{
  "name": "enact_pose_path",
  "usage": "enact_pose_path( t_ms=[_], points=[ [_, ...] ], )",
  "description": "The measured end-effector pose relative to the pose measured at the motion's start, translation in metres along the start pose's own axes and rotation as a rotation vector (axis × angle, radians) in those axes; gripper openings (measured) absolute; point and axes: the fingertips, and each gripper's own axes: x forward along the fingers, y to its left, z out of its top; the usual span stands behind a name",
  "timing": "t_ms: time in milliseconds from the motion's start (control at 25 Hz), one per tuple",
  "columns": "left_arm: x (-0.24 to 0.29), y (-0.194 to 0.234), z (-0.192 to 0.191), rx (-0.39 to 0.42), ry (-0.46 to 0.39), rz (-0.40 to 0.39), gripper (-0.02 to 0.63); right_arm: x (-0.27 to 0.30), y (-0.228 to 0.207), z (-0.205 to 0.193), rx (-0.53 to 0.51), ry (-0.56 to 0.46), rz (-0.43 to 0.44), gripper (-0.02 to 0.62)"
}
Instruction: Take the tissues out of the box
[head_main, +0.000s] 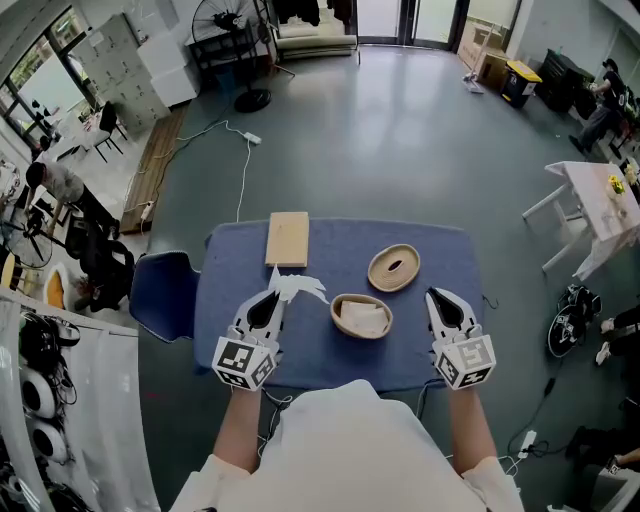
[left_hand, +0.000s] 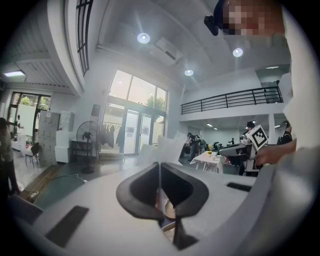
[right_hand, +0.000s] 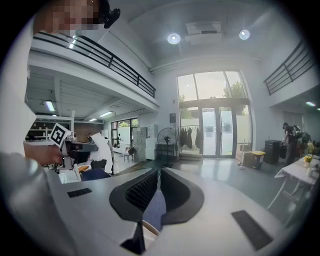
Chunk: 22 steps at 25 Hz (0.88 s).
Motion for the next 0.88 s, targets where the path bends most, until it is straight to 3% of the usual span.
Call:
enact_pose_path(
  t_ms=[880],
  points=[
    [0.003, 0.005, -0.011, -0.015, 0.0, -0.005, 0.012, 0.004, 0.003, -0.006, 0.007, 0.01, -0.004, 0.042]
  ],
)
